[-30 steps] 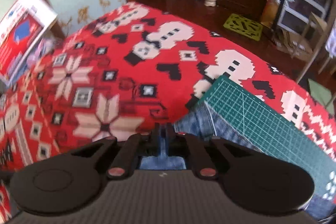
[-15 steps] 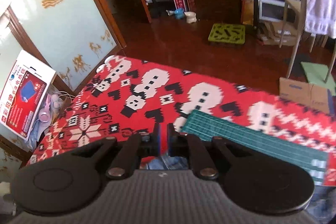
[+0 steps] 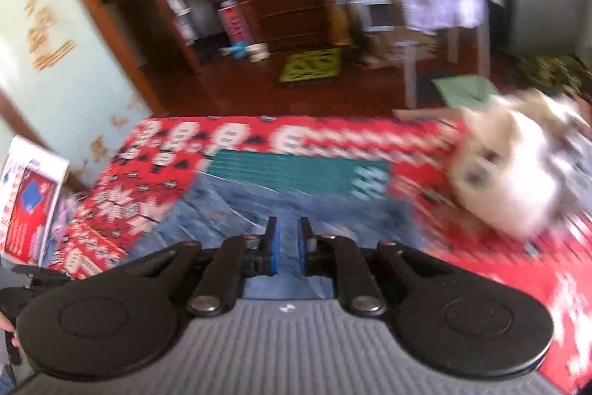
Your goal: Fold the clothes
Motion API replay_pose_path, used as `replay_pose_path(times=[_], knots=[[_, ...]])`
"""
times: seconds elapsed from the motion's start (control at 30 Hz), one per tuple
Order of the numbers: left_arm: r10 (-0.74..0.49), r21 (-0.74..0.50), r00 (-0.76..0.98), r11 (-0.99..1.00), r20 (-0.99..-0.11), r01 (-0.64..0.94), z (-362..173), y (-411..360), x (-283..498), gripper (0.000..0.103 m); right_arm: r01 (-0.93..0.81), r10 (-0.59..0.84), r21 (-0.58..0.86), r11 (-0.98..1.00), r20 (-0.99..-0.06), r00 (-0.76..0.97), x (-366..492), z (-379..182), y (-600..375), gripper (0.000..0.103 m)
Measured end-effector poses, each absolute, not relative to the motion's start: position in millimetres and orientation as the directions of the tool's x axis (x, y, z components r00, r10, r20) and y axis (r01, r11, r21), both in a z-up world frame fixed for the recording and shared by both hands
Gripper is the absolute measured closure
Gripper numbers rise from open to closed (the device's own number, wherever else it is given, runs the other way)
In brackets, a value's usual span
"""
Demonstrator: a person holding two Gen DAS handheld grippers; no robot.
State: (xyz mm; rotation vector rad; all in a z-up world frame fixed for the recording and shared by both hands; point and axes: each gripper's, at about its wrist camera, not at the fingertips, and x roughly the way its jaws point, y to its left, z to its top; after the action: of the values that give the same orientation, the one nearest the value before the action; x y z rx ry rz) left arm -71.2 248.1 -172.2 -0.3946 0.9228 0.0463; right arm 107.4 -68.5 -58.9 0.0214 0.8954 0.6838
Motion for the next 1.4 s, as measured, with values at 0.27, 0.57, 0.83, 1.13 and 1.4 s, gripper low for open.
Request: replay_pose_path(times=[0.27, 0.57, 0.83, 1.13, 1.4], knots=[[-0.228, -0.298, 0.588, 0.954, -0.776, -0.023, -169, 181, -5, 0.100, -0.361, 0.346, 0.184, 0.914, -0.816, 0.462, 46, -124, -203, 0.086], [-0.319, -0.292, 0.498, 0.947, -0.807, 0.134, -183, 110, 73, 0.100, -0.238, 0.260, 0.163, 0.957, -0.844, 0.469, -4, -173, -268, 0.080], [-0.312, -0.249, 0.452, 0.949, -0.836, 0.194, -209, 71, 104, 0.100, -0.310, 0.299, 0.171, 0.935, -0.852, 0.430, 0, -183, -265, 0.081], [-0.328, -0.253, 0.462, 0.943, -0.824, 0.218, -213, 60, 119, 0.100, -0.366, 0.359, 0.209, 0.907, -0.839, 0.410, 2, -181, -253, 0.085], [-0.344, -0.281, 0.480, 0.938, -0.807, 0.202, -216, 48, 133, 0.100, -0.371, 0.295, 0.127, 0.920, -0.848, 0.440, 5, -184, -247, 0.103]])
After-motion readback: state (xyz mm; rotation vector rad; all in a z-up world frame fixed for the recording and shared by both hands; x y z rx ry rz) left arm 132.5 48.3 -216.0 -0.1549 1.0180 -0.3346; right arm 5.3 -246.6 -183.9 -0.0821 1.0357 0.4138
